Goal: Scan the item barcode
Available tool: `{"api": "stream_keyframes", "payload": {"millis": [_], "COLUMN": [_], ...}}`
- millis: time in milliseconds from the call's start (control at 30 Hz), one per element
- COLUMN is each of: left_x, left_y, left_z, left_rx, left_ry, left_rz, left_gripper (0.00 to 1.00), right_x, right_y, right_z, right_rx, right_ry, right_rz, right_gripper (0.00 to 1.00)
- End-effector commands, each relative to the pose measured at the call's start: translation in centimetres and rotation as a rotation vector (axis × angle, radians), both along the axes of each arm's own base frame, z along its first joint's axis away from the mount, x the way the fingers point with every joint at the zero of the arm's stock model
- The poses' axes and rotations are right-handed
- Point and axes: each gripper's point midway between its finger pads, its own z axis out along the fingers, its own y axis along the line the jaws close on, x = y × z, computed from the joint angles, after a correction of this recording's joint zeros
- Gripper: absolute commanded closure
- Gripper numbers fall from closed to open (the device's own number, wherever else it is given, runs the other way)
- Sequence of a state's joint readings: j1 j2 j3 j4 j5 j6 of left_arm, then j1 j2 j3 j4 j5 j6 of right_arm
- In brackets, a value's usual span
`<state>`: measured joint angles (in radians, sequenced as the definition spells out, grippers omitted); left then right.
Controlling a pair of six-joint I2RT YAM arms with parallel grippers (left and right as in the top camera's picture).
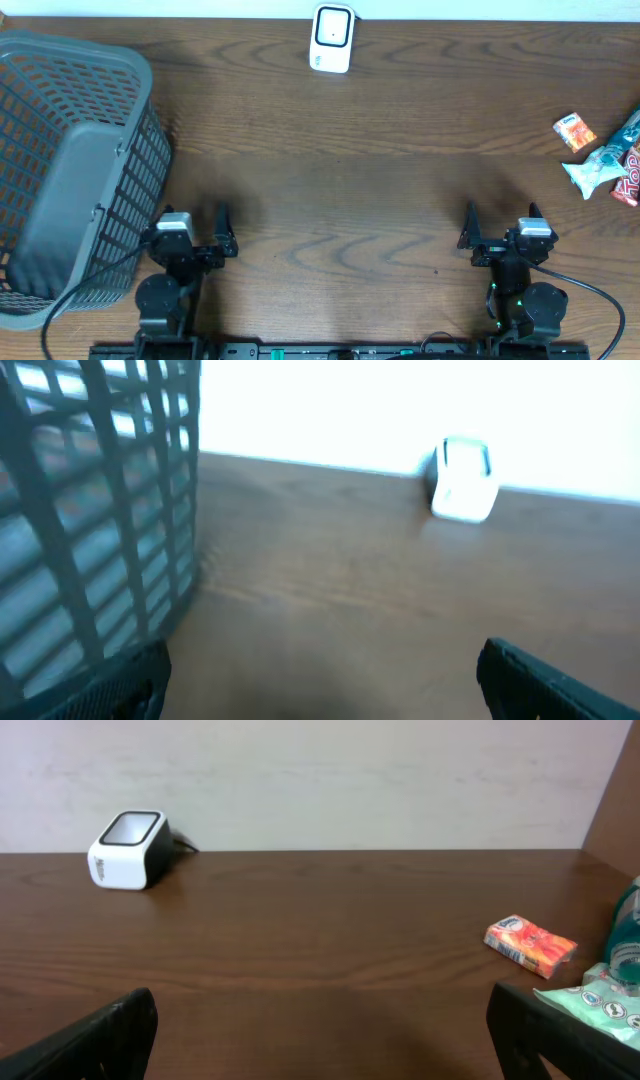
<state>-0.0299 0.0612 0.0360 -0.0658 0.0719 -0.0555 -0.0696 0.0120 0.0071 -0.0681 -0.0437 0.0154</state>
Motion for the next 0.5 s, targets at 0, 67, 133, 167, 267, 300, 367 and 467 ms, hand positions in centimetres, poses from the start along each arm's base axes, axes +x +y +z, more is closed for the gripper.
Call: {"api": "stream_keyframes", "payload": {"millis": [0,67,133,167,267,300,367,467], "left_x": [-0.03,-0.05,-0.07,-0.08,-0.1,-0.11,-0.11,-0.11], "left_y": [0.03,-0.05,-0.07,-0.16,-0.24,-0.26,-0.24,-0.17], "left_z": [-0.97,-0.8,-0.64,-0.55,-0.41,-0.42,-0.37,-0.2], "left_rx": [0.101,0.149,0.172,0.181,0.188,0.186,0.17,0.17], "left_ry": [0.001,-0.009,-0.018,-0.023,-0.03,-0.029,-0.031,-0.037], "left_rz": [-0.015,-0.028,-0.033,-0.04,-0.045,-0.046,-0.042,-0.037], "left_gripper": [0.02,0.02,0.02,0.02,0.02,0.02,0.02,0.02], "right_x": [-0.03,-0.03,-0.03,-0.03,-0.03,-0.03,-0.03,-0.03], "right_y": [-0.13,-0.12,-0.12,-0.12,-0.12,-0.13,-0.12,-0.13], "right_z": [-0.02,-0.02,-0.02,-0.02,-0.02,-0.02,-0.02,-0.03], "right_rx": [0.012,0.013,0.013,0.013,0.013,0.012,0.013,0.013], "right_ry": [-0.001,-0.001,-0.001,-0.001,-0.001,-0.001,-0.001,-0.001], "right_rz": [-0.011,-0.01,-0.01,-0.01,-0.01,-0.011,-0.01,-0.011], "right_gripper": [0.01,0.01,0.01,0.01,0.01,0.01,0.01,0.01]}}
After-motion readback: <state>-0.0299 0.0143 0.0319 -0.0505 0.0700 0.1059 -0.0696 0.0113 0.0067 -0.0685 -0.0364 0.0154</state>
